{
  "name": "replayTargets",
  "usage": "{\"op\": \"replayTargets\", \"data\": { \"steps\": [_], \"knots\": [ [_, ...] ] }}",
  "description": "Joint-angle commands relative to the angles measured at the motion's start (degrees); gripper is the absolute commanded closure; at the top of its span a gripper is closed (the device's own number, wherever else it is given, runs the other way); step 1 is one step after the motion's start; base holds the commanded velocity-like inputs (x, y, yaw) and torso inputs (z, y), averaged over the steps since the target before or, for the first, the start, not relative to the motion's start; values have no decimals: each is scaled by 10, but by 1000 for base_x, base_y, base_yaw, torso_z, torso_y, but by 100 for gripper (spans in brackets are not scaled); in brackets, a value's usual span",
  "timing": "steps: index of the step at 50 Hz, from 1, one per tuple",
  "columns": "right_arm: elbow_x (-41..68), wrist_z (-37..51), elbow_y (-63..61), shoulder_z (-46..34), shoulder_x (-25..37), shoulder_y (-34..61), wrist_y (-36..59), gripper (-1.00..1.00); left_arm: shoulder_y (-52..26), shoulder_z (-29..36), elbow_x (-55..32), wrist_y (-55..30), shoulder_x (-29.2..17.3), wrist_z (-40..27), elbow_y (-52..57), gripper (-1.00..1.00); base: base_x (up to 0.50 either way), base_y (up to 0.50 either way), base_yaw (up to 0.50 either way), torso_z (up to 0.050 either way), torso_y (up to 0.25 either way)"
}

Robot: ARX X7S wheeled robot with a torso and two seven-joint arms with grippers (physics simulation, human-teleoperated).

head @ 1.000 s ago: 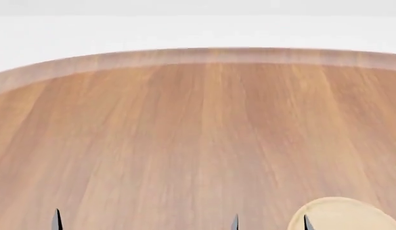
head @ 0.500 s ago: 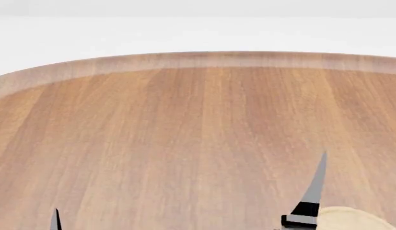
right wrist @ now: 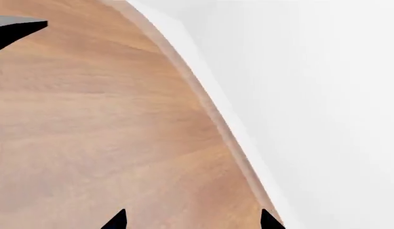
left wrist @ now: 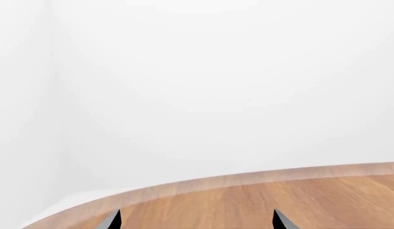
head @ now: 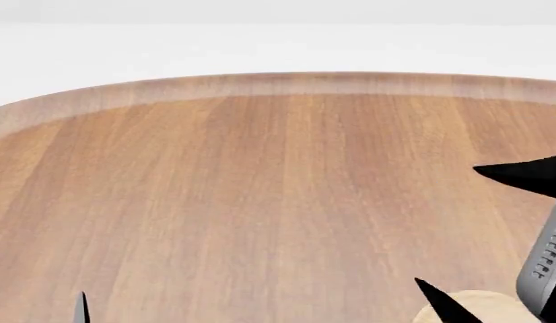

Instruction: Put the chocolate pudding to the left of the plate.

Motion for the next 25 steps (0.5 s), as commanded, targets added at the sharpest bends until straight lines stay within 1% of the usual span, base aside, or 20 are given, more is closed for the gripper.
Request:
{"op": "replayTargets", "data": {
  "steps": [1,7,8,9,10,12,16,21,25],
  "knots": [
    [-62,-187,18,-19,47,-5,-15,-100,-1,4,-2,-5,-4,-4,5,-100,0,0,0,0,0],
    [-93,-160,27,-78,47,-49,-64,-100,0,6,0,-4,-5,-7,5,-100,0,0,0,0,0],
    [-156,-217,14,-164,-20,37,-10,-100,1,7,-1,-5,-6,-7,7,-100,0,0,0,0,0],
    [-189,-248,7,-226,-63,123,35,-100,0,7,-1,-6,-6,-8,6,-100,0,0,0,0,0],
    [-216,-264,6,-262,-85,165,50,-100,-2,8,-1,-3,-6,-7,0,-100,0,0,0,0,0],
    [-243,-272,8,-288,-98,173,55,-100,-1,9,-1,-5,-6,-8,3,-100,0,0,0,0,0],
    [-263,-273,23,-311,-123,171,43,-100,0,11,-1,-4,-7,-9,3,-100,0,0,0,0,0],
    [-306,-265,48,-352,-143,139,13,-100,-3,13,0,-2,-8,-10,-2,-100,0,0,0,0,0],
    [-302,-266,51,-350,-143,137,14,-100,-3,15,0,-2,-9,-11,-3,-100,0,0,0,0,0]
  ]
}}
